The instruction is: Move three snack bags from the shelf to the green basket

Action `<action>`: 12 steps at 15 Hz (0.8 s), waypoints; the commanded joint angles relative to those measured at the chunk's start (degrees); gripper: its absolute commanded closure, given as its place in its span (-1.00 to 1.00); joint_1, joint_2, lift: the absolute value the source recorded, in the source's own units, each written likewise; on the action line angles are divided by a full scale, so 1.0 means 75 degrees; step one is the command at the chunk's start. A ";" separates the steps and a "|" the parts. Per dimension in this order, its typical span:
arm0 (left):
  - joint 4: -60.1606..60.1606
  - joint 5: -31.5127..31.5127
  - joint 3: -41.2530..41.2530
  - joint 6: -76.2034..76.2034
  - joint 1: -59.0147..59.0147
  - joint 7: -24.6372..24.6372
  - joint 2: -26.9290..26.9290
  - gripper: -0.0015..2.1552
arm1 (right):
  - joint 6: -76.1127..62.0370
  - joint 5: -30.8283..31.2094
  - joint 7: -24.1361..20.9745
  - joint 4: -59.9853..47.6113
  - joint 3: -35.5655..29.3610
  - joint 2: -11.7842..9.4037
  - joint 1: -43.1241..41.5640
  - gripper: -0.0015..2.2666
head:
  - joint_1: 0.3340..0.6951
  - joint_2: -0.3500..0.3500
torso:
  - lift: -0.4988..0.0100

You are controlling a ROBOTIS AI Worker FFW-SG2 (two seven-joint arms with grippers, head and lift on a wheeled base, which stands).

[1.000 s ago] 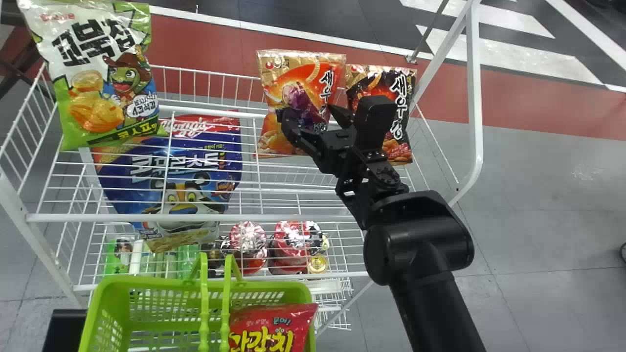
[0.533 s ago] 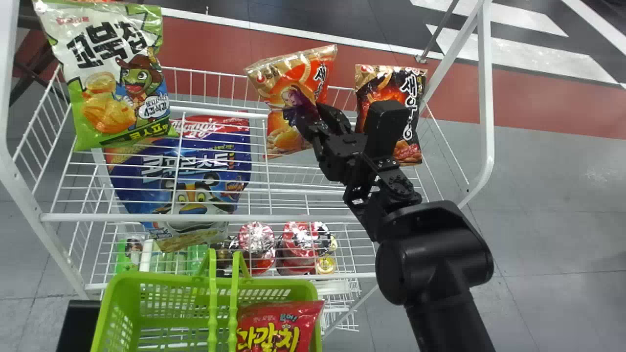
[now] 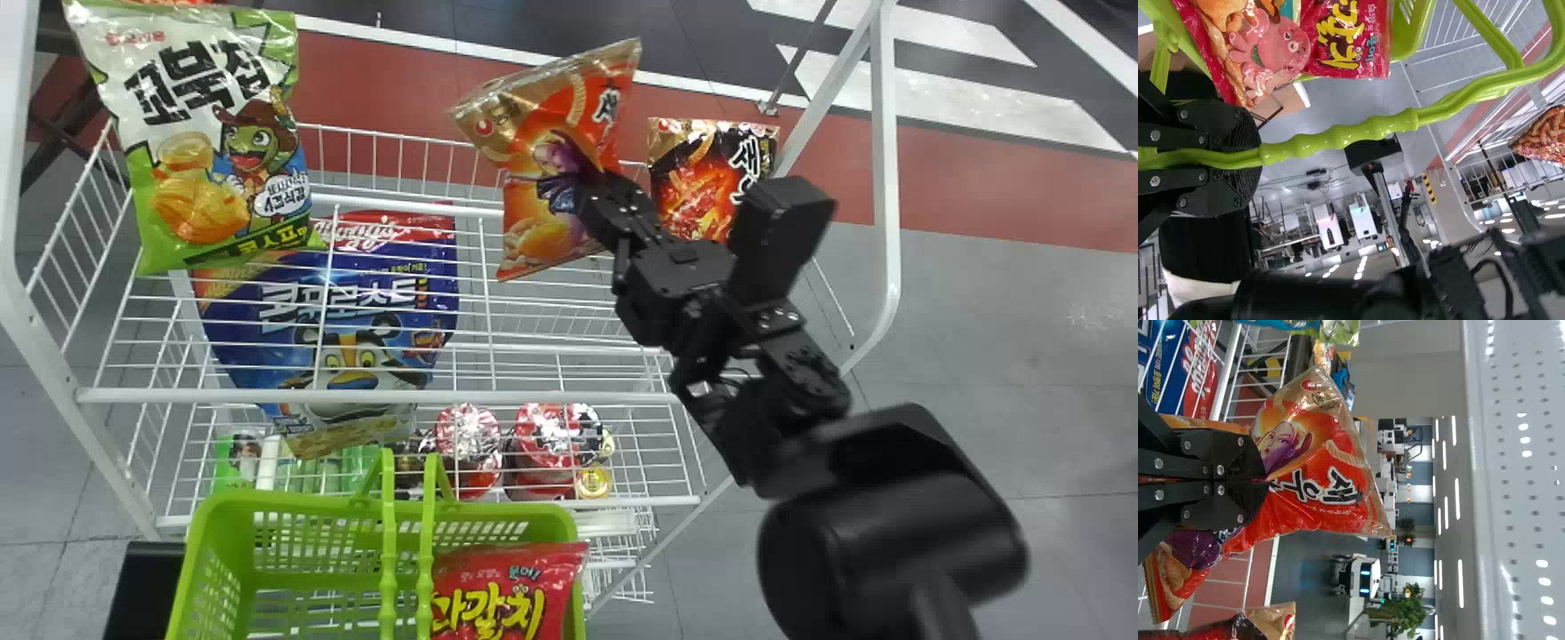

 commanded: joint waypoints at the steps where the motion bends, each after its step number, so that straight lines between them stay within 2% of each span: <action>1: -0.0012 -0.0016 -0.0003 -0.0002 -0.0009 0.0029 -0.0001 0.91 | 0.0822 -0.0218 0.0001 -0.1144 -0.0339 -0.0147 0.0638 0.99 | 1.00 -0.91 | 0.77; 5: 0.0000 -0.0086 0.0009 -0.0002 -0.0021 0.0052 -0.0083 0.91 | 0.3845 -0.0968 0.0001 -0.2750 -0.1358 -0.0404 0.1365 0.99 | 1.00 -1.00 | 0.77; 7: 0.0012 -0.0098 0.0009 -0.0002 -0.0021 0.0099 -0.0107 0.91 | 0.5673 -0.1331 0.0001 -0.3558 -0.1968 -0.0416 0.1787 0.99 | 1.00 -1.00 | 0.77; 10: 0.0012 -0.0156 -0.0050 -0.0002 -0.0056 0.0216 -0.0142 0.91 | 0.8181 -0.1976 0.0013 -0.4461 -0.2788 -0.0322 0.2373 0.99 | 1.00 -1.00 | 0.77; 12: 0.0012 -0.0180 -0.0062 -0.0002 -0.0068 0.0263 -0.0165 0.91 | 0.8595 -0.1976 0.0165 -0.4812 -0.2905 -0.0088 0.2666 0.99 | 1.00 -1.00 | 0.77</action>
